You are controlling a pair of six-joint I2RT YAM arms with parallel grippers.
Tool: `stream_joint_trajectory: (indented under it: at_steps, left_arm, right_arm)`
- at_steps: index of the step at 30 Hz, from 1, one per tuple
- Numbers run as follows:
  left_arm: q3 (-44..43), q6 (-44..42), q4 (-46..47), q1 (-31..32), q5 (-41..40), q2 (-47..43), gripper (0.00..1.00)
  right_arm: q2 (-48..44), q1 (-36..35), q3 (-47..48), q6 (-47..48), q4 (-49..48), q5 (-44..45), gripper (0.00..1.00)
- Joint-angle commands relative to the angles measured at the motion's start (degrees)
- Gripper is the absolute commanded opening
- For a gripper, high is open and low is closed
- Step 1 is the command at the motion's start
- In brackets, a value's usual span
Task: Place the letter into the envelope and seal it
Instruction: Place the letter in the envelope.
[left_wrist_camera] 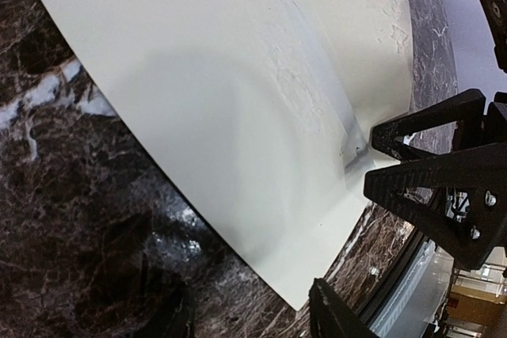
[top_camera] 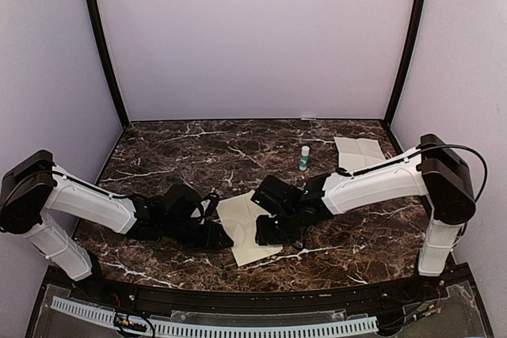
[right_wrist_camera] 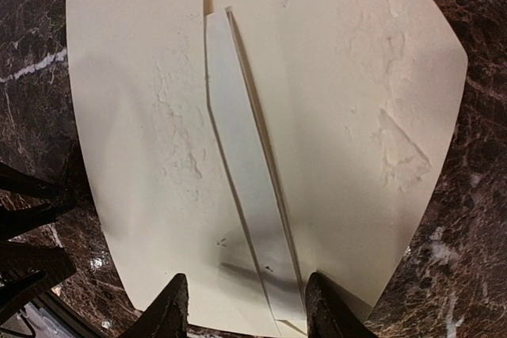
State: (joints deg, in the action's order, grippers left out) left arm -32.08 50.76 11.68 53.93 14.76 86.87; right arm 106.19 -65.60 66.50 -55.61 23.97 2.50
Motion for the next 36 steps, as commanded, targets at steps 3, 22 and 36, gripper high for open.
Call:
stream_joint_trajectory:
  at_steps: [3,22,36]
  left_arm:
    - [1.01,0.92,1.28,0.61,1.32,1.15,0.46]
    - [1.09,2.05,3.51,1.43,2.61,2.92,0.37]
    - [1.08,2.31,3.7,1.96,2.45,2.92,0.35]
  right_arm:
    - [1.99,-0.32,0.49,-0.77,-1.53,0.09,0.47]
    - [2.65,-1.03,1.88,0.22,-2.46,-1.84,0.34]
    - [4.88,-2.76,5.97,0.86,-1.38,-2.07,0.34]
